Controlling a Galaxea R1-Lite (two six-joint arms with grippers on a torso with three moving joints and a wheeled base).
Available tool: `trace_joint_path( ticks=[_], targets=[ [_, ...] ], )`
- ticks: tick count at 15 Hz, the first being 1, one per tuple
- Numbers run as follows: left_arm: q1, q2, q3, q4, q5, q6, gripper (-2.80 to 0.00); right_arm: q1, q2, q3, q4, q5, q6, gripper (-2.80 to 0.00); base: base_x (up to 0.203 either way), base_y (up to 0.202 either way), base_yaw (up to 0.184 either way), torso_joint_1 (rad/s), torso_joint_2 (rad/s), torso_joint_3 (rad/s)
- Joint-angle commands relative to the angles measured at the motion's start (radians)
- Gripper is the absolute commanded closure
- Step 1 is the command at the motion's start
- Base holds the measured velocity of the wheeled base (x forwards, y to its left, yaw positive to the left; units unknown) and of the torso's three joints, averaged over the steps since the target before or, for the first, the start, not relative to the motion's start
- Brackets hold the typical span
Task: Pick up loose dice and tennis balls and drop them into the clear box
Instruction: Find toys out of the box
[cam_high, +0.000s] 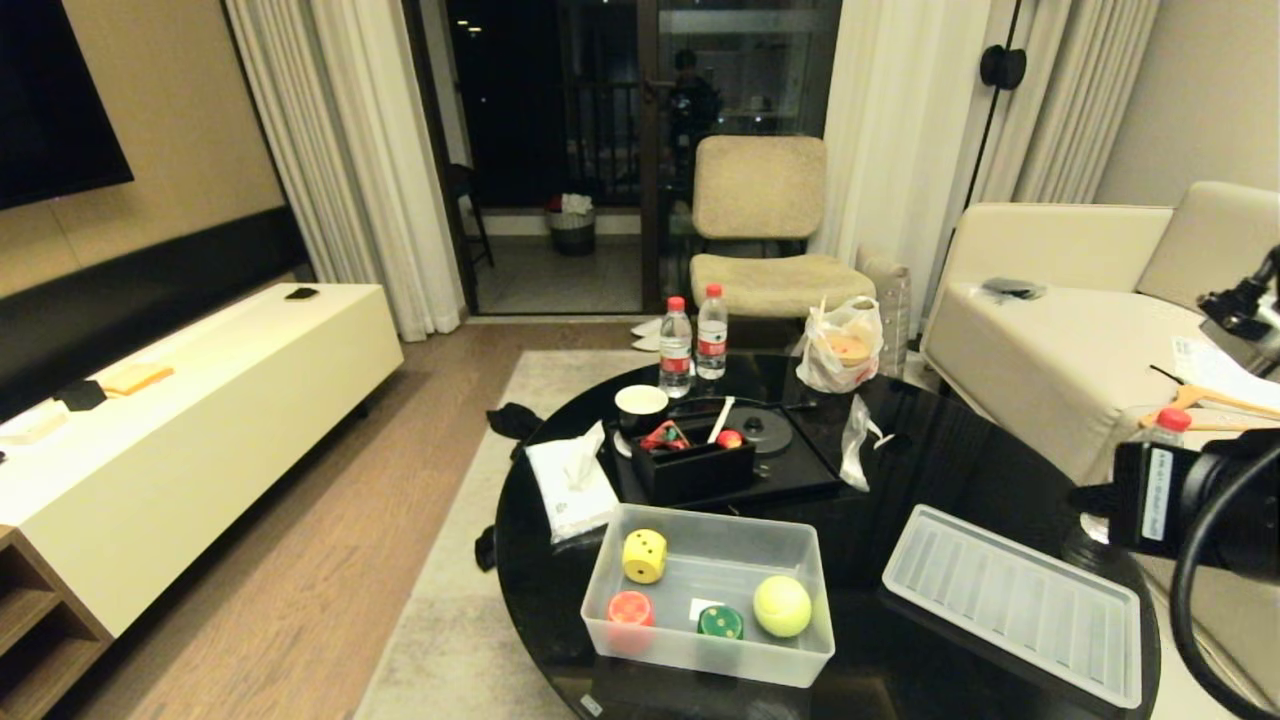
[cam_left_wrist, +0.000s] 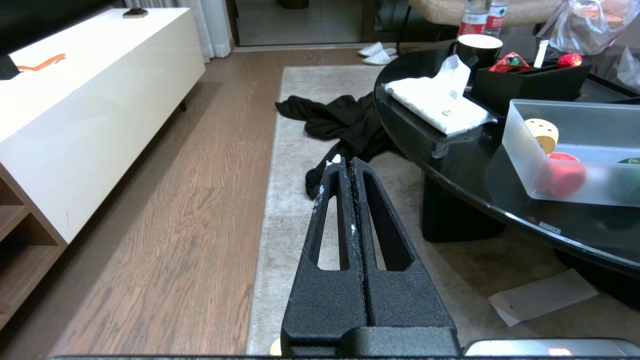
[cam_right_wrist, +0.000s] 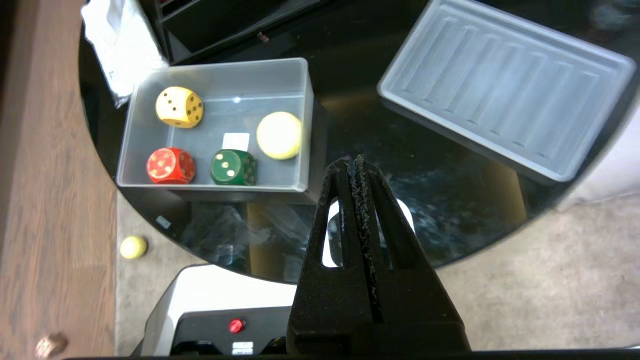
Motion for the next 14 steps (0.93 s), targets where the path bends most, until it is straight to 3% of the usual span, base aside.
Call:
trace_joint_path(
  ticks=[1, 9, 12, 14],
  targets=[
    [0.0, 0.001, 0.002, -0.001, 0.0, 0.0, 0.0, -0.013, -0.142, 0.057, 0.019, -0.022, -0.001, 0.0, 0.0, 0.0, 0.0, 0.0, 0.0, 0.0],
    [0.0, -0.001, 0.002, -0.001, 0.0, 0.0, 0.0, -0.055, -0.375, 0.302, 0.037, -0.277, 0.0, 0.0, 0.0, 0.0, 0.0, 0.0, 0.0, 0.0],
    [0.0, 0.0, 0.002, -0.001, 0.0, 0.0, 0.0, -0.07, -0.46, 0.411, 0.064, -0.451, 0.001, 0.0, 0.0, 0.0, 0.0, 0.0, 0.0, 0.0],
    [0.0, 0.001, 0.002, -0.001, 0.0, 0.0, 0.0, -0.073, -0.55, 0.473, 0.074, -0.496, -0.001, 0.0, 0.0, 0.0, 0.0, 0.0, 0.0, 0.0]
  ],
)
